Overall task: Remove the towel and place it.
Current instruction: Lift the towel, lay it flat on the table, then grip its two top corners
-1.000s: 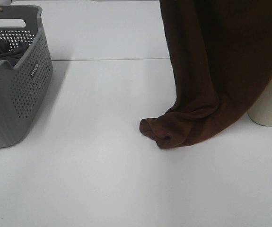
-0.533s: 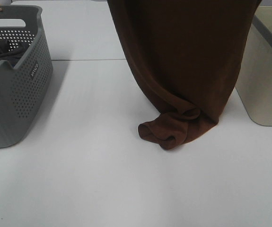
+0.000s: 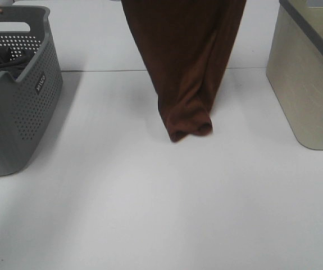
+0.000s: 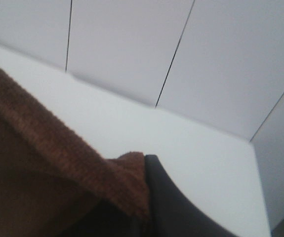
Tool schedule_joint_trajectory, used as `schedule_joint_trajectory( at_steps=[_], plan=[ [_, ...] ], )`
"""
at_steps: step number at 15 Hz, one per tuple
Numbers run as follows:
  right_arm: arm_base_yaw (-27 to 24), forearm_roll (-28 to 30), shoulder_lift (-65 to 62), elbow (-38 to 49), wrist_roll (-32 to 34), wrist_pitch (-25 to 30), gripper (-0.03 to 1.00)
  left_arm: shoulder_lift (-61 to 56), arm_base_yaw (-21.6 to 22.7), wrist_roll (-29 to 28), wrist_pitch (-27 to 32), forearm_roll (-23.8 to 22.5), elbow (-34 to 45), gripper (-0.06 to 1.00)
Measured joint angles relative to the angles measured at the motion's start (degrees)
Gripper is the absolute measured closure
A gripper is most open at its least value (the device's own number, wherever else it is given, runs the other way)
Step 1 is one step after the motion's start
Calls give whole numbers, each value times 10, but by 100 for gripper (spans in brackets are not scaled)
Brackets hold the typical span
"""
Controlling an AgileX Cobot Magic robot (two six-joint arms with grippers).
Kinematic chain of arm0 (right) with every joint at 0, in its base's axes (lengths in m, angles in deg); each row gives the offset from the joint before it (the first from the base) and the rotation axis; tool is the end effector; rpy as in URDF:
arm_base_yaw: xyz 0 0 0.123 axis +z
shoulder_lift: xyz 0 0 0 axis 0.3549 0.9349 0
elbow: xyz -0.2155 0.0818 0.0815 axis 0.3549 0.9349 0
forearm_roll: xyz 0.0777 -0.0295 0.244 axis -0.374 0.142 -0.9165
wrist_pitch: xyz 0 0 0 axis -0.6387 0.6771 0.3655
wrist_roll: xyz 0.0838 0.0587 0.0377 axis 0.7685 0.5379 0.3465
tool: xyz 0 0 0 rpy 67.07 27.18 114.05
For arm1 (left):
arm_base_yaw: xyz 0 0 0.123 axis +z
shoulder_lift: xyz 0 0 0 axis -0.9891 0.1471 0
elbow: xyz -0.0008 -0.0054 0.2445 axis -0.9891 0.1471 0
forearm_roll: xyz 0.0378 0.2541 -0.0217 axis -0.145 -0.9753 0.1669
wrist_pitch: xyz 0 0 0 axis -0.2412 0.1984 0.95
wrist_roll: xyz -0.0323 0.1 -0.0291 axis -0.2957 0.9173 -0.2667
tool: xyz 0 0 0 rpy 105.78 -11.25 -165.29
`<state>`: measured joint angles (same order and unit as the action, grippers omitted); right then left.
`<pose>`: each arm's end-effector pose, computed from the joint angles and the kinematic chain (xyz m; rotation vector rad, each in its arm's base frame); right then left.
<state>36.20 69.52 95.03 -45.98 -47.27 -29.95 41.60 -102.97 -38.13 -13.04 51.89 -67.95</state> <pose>0.4320 0.1158 0.4222 -0.4026 1.7111 0.0127 0.4749 -0.1760 0.4124 0.2758 1.4701 -0.1612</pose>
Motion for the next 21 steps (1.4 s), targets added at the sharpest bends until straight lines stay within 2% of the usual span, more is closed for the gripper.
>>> schedule_joint_trajectory(
  at_steps=[3,5,8,9,10,12,14,17,19,21],
  plan=[
    [0,1,-5,-101,-17,-3,97,-23,3,25,-133,-24,-3,94],
    [0,2,-6,-103,-18,28,97,-25,3,33,-136,-30,-4,94],
    [1,-1,-1,-67,-22,104,97,-20,1,34,-30,-29,-4,94],
    [1,-3,3,-43,-23,133,97,-15,-5,34,43,-19,-4,94],
    [1,-9,10,18,-15,187,97,-3,-19,38,219,15,-4,94],
    [1,-17,13,72,6,231,97,7,-32,58,367,54,-4,94],
    [1,-26,13,105,24,283,97,8,-44,71,472,81,-4,94],
    [1,-52,13,128,39,358,97,8,-52,73,549,99,-4,94],
    [1,-66,13,143,40,405,97,0,-52,73,557,124,9,94],
    [1,-72,11,165,49,410,97,-29,-52,72,557,150,66,94]
  ],
)
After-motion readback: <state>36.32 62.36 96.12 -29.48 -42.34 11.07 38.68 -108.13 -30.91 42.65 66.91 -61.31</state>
